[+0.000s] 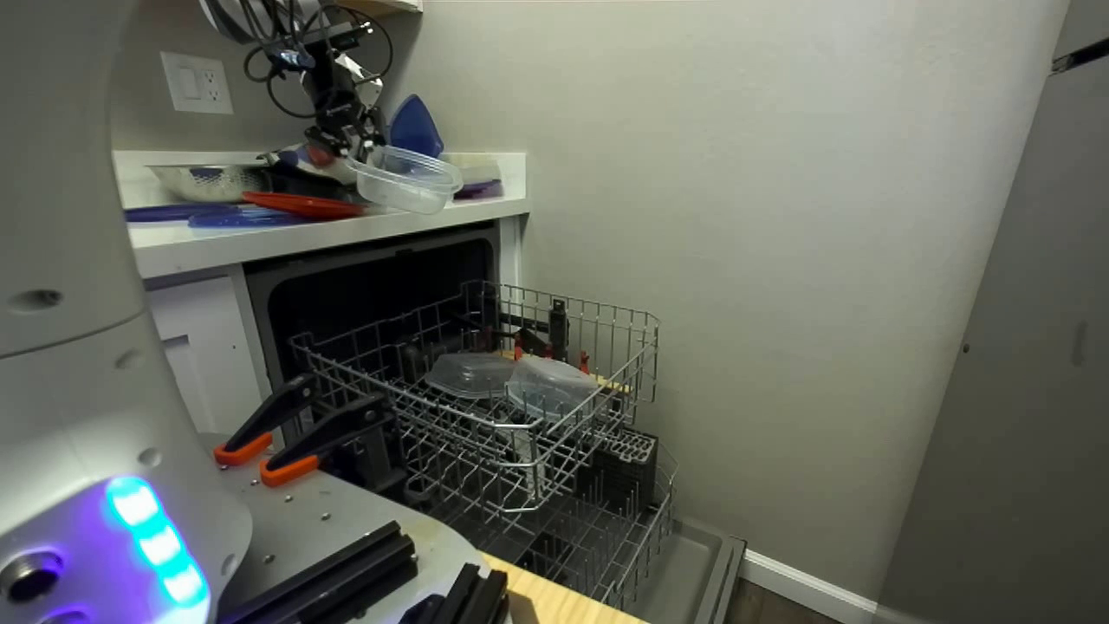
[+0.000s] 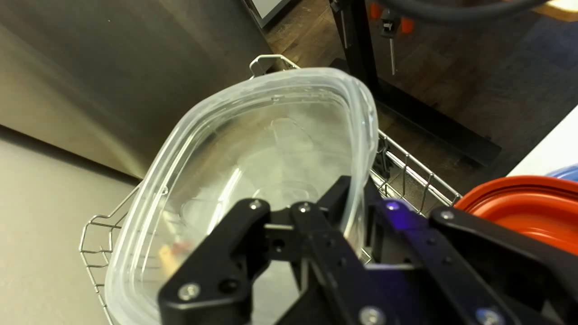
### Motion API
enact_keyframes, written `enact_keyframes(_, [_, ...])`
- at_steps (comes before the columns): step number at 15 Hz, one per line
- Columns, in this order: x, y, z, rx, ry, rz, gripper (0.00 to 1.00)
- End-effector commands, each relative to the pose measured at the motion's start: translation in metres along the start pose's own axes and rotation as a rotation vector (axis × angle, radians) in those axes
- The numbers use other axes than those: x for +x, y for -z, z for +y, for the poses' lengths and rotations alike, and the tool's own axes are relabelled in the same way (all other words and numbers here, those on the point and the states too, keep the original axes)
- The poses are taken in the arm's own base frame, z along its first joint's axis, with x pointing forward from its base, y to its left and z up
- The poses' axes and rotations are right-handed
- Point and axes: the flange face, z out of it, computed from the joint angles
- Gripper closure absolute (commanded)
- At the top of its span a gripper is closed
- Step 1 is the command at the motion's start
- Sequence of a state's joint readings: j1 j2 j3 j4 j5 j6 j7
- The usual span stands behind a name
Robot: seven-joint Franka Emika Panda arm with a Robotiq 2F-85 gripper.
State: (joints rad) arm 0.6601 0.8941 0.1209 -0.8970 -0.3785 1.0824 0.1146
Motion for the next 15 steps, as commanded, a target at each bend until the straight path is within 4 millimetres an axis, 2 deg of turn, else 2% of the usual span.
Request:
enact_keyframes(1, [0.0, 0.0, 0.0, 0.0, 0.0, 0.0, 0.94])
enact_keyframes(8, [0.002, 0.0, -0.002, -0.06, 0.006, -0.001, 0.98])
enact_keyframes(11, [-0.016, 0.006, -0.003, -0.16, 0.086, -0.101, 0.98])
enact_keyframes(15, [-0.039, 0.035, -0.009, -0.313, 0.223, -0.133, 0.98])
